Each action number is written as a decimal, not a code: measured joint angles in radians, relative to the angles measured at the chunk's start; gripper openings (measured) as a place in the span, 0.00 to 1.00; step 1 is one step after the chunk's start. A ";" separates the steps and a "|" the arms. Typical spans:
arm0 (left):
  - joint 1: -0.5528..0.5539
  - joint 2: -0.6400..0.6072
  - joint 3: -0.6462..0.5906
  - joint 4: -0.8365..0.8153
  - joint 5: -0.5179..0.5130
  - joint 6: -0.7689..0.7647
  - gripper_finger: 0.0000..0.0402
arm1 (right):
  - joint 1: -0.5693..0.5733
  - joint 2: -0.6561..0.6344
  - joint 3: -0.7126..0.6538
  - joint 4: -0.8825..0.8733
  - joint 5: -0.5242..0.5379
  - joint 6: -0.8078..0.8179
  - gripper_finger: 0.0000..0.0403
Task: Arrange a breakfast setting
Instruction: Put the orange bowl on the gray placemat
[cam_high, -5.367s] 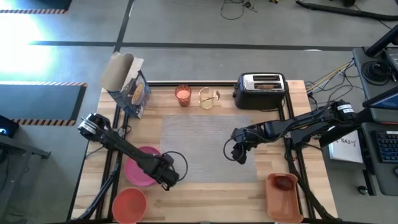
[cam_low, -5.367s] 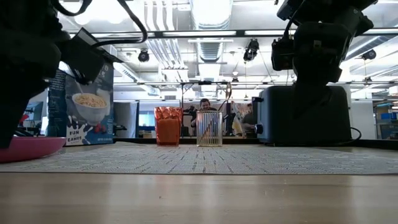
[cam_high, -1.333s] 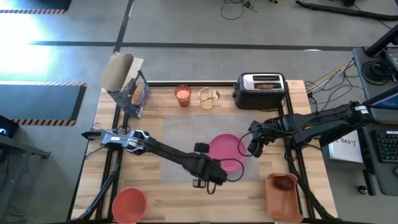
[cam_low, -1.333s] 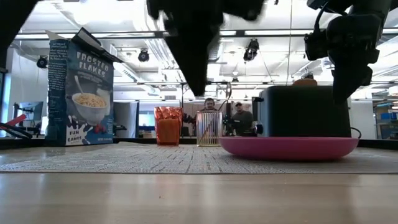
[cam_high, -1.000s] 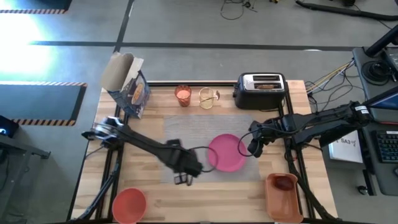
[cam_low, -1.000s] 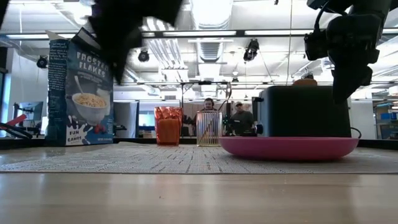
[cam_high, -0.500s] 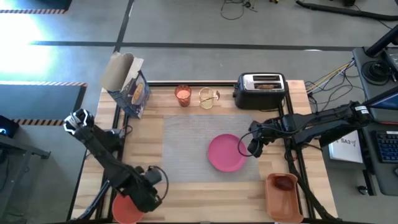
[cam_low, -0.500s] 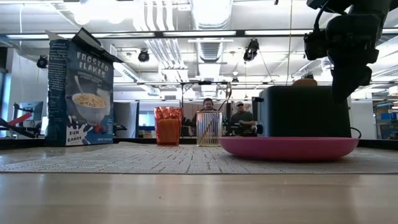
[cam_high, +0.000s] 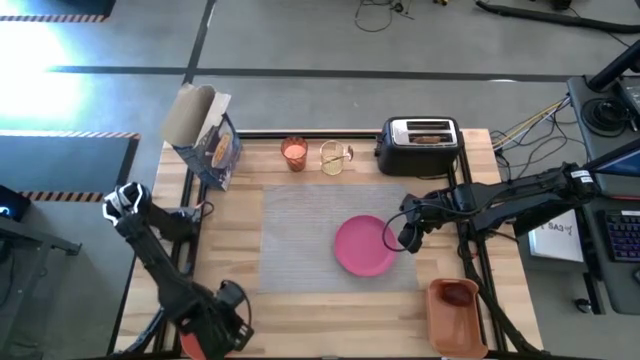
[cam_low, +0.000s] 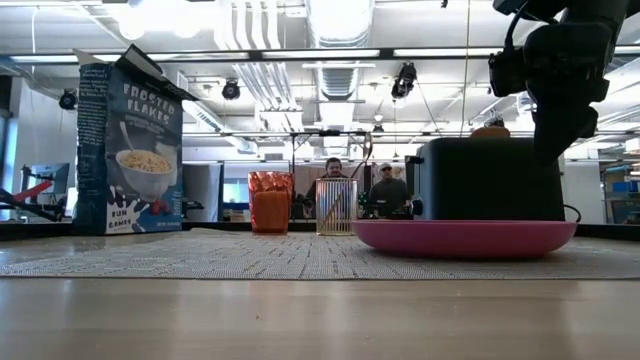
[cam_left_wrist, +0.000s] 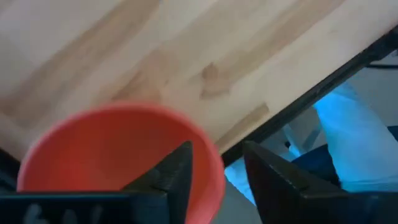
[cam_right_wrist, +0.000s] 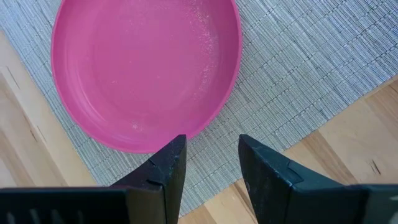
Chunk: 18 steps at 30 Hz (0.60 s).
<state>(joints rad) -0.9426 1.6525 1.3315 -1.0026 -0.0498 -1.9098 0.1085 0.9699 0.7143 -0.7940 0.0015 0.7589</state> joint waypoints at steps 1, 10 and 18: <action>-0.011 0.008 0.004 -0.002 0.001 -0.020 0.35 | 0.000 0.000 0.000 0.000 0.000 0.000 0.34; -0.054 0.139 0.064 0.039 0.010 -0.090 0.57 | 0.000 0.000 0.000 0.000 0.000 0.000 0.34; -0.071 0.302 0.183 -0.078 0.018 -0.081 0.59 | 0.000 0.000 0.000 0.007 0.000 0.000 0.34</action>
<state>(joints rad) -1.0134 1.9543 1.5148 -1.0806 -0.0317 -1.9908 0.1086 0.9699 0.7143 -0.7867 0.0017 0.7589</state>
